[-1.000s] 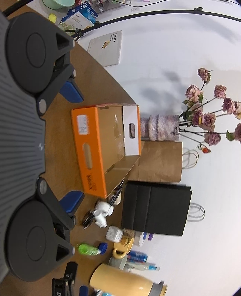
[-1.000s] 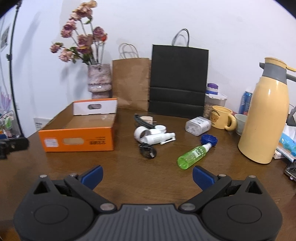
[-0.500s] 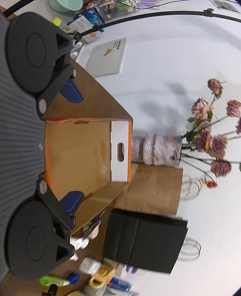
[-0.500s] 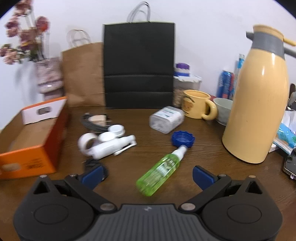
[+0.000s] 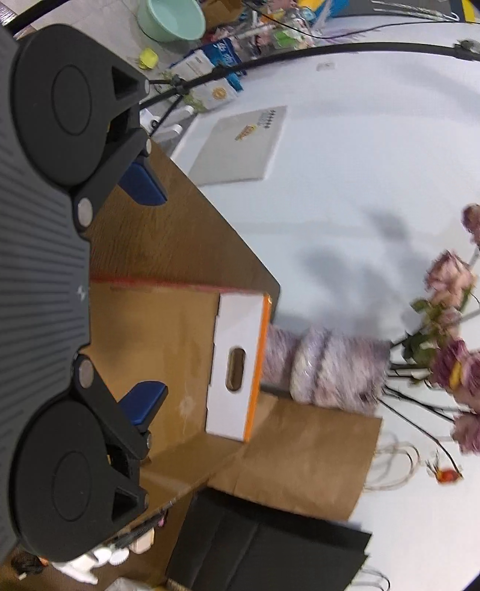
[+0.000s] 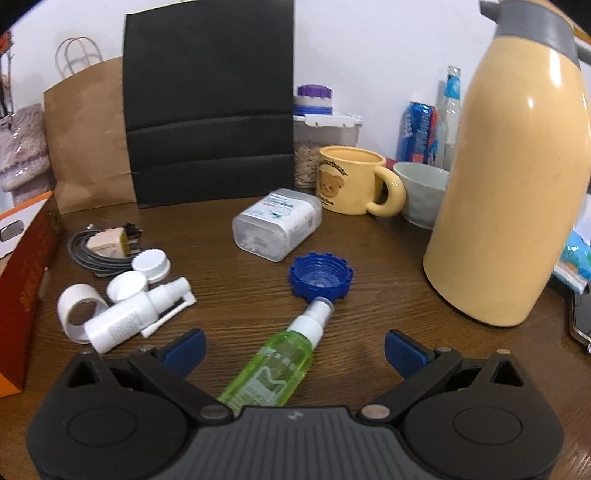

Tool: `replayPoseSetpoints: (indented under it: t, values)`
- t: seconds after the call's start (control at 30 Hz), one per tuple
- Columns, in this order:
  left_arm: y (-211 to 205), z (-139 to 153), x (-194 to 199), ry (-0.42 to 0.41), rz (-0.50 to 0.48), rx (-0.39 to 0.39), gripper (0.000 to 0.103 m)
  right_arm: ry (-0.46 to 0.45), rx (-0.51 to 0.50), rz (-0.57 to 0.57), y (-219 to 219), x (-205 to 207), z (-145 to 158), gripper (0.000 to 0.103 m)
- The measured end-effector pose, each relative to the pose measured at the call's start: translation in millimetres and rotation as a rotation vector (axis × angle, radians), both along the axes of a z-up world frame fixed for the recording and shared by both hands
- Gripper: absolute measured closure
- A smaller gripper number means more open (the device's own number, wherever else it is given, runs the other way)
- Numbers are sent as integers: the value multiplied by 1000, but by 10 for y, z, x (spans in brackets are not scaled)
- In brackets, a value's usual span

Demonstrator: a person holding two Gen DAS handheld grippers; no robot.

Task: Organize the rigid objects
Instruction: 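Move the left tool to the cardboard tray while the right tool approaches the green spray bottle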

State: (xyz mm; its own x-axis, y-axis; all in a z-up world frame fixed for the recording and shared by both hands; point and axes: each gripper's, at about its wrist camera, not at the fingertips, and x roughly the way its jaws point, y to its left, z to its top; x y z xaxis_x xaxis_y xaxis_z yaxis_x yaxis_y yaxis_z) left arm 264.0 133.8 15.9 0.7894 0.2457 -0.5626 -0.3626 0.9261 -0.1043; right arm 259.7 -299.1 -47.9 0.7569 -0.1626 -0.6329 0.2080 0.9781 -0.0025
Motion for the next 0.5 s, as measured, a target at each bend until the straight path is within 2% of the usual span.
replayPoseSetpoints:
  t: [0.2, 0.33, 0.5]
  values:
    - [203, -135, 40, 57, 11, -61, 0, 4, -27, 13, 68, -20, -54, 1]
    - [181, -172, 65, 70, 21, -67, 0, 21, -40, 15, 115, -30, -97, 6]
    - [97, -44, 201, 65, 67, -45, 0, 28, -42, 10, 124, -23, -121, 7]
